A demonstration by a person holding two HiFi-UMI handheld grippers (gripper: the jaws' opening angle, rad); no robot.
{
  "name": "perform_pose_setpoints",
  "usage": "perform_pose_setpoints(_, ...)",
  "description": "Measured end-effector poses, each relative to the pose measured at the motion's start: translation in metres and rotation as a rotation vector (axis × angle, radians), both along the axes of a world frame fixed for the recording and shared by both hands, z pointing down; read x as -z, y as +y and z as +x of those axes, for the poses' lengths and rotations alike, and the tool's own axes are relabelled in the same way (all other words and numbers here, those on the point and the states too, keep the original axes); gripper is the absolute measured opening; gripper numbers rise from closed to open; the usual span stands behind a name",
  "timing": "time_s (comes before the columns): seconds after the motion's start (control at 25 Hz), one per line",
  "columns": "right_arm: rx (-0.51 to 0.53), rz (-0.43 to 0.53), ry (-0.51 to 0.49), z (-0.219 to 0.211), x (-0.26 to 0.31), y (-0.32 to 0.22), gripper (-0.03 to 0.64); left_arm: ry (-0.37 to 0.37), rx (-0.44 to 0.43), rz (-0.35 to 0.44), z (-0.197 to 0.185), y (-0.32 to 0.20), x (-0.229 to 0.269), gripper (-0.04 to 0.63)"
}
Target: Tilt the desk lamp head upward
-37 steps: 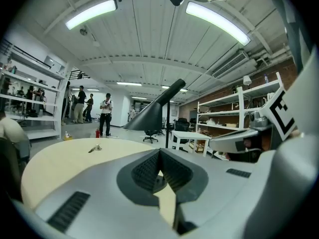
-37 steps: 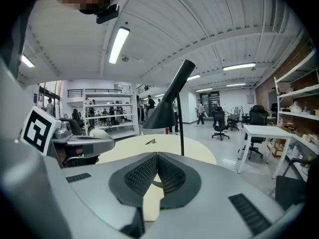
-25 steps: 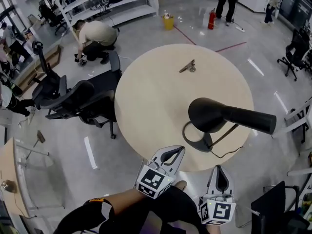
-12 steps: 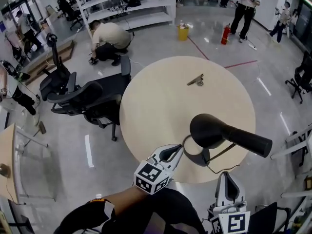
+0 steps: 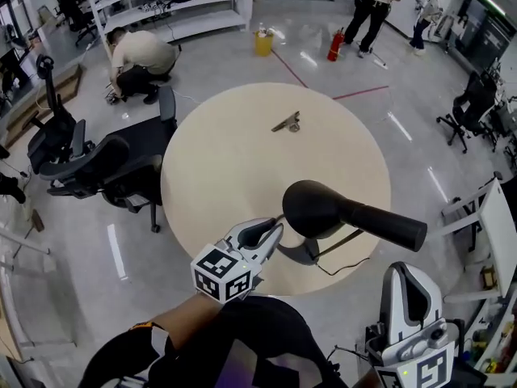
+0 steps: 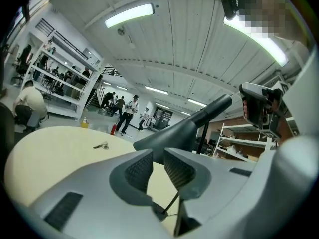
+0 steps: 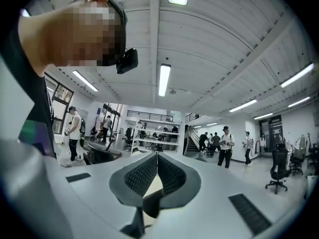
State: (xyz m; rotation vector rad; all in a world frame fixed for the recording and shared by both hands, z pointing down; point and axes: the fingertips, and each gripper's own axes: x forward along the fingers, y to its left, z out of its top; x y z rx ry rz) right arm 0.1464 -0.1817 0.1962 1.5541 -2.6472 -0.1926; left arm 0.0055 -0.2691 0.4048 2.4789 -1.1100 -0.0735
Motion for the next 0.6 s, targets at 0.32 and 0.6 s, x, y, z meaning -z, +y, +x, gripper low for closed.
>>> perform_pose_setpoints(0.32, -0.065, 0.068, 0.068, 0.019, 0.046, -0.029, 0.017, 0.218, -0.12, -0.14, 0.011, -0.009, -0.023, 0.161)
perform_pose_setpoints(0.6, -0.116, 0.022, 0.098, 0.026, 0.041, -0.063, 0.018, 0.35, -0.241, -0.242, 0.016, -0.012, -0.043, 0.201)
